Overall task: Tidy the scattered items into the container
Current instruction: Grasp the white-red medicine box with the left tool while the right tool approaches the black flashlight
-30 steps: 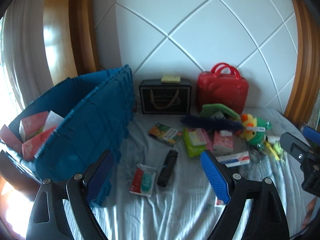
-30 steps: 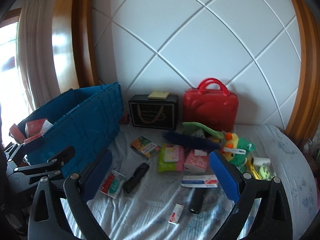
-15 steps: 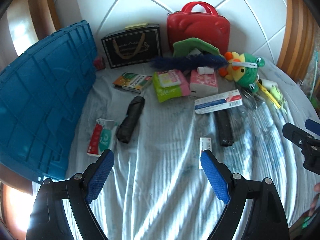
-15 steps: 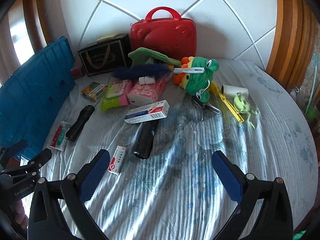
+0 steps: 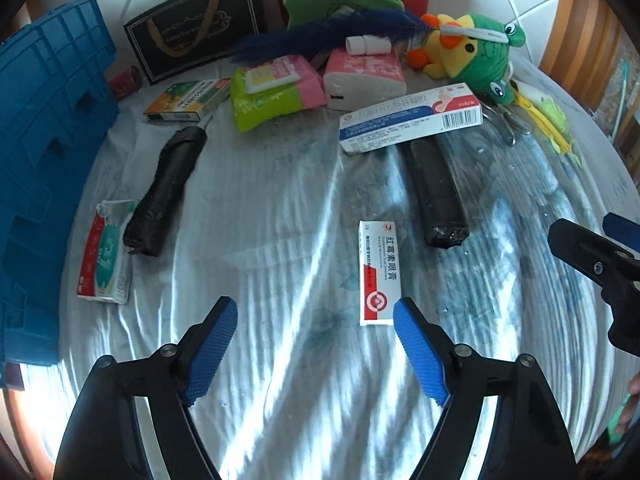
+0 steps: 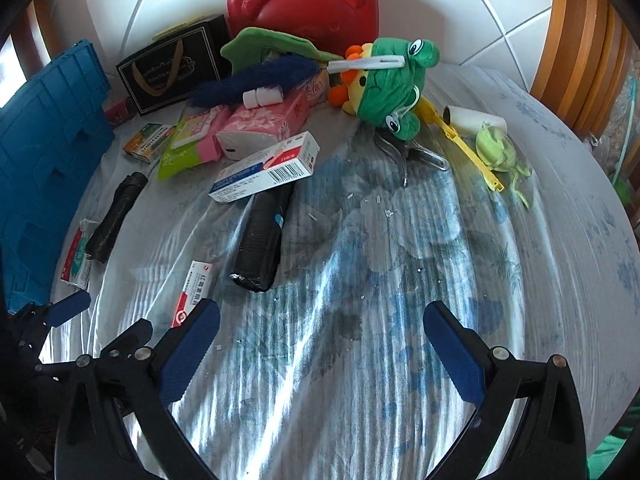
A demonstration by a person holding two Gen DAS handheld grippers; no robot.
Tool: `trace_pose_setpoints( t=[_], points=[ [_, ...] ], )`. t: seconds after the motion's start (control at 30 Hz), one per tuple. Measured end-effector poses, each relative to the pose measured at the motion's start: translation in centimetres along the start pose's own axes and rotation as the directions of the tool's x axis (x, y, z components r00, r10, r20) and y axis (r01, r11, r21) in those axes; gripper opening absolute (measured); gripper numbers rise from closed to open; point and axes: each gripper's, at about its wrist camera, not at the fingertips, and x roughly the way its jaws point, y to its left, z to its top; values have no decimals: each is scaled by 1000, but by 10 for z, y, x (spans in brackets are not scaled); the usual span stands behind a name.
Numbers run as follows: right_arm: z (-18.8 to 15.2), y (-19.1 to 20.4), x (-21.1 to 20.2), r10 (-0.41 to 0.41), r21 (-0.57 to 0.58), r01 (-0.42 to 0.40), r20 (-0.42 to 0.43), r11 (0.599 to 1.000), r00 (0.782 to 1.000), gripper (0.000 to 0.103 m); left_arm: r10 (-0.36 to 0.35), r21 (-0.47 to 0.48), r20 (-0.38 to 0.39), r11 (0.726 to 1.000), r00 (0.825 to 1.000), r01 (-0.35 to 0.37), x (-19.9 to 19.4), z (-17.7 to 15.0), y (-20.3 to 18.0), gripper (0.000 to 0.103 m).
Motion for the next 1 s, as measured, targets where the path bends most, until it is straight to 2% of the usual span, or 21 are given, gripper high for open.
trace_pose_setpoints(
  t=[0.03, 0.1, 0.13, 0.2, 0.3, 0.37, 0.43, 0.53, 0.57, 0.6, 0.63, 0.67, 0.77, 0.8, 0.93, 1.0],
  points=[
    [1, -1, 6, 1, -4, -2, -6, 1000, 1000, 103, -4, 1, -12, 1000, 1000, 4, 7, 0, -3, 75],
    [5, -4, 18, 7, -13, -7, -17, 1000, 1000, 103, -12, 3, -35, 1000, 999, 12, 21, 1, -10, 61],
    [8, -5, 24, 10, -15, -11, -22, 1000, 1000, 103, -16, 4, -46, 1000, 999, 16, 28, 1, -13, 61],
    [12, -7, 35, 20, -19, -20, -31, 1000, 999, 103, -12, 4, -52, 1000, 999, 12, 36, 3, -18, 53],
    [18, -5, 50, 49, -29, -50, -46, 998, 998, 103, 5, -13, -39, 1000, 999, -5, 39, 11, -15, 25],
    [23, 0, 58, 68, -40, -71, -58, 997, 996, 103, 21, -30, -57, 999, 998, -23, 46, 15, -7, 20],
    [28, 8, 65, 85, -56, -89, -73, 994, 994, 103, 28, -39, -91, 999, 995, -32, 55, 16, 2, 20],
    [35, 19, 72, 103, -65, -108, -84, 992, 991, 103, 3, -45, -106, 999, 994, -8, 57, 15, 8, 23],
    [36, 22, 73, 104, -67, -110, -83, 992, 991, 103, -9, -46, -105, 999, 994, 4, 55, 15, 9, 31],
    [37, 24, 75, 99, -67, -105, -83, 992, 992, 100, -19, -44, -101, 999, 995, 15, 51, 15, 8, 44],
    [39, 26, 77, 95, -67, -101, -84, 993, 992, 97, -29, -42, -96, 999, 995, 25, 48, 15, 8, 50],
    [40, 28, 79, 94, -64, -100, -90, 993, 991, 85, -33, -38, -81, 999, 996, 30, 43, 15, 7, 56],
    [43, 33, 87, 93, -70, -101, -113, 992, 989, 59, -48, -10, -54, 999, 997, 48, 35, 15, -1, 58],
    [44, 36, 90, 97, -74, -106, -121, 992, 988, 54, -41, 5, -59, 999, 997, 41, 36, 15, -5, 58],
    [47, 46, 101, 121, -102, -138, -154, 985, 981, 53, -48, 27, -54, 998, 997, 49, 41, 17, -14, 56],
    [47, 47, 103, 125, -109, -145, -166, 983, 978, 53, -48, 30, -37, 998, 998, 49, 41, 19, -16, 45]
  ],
)
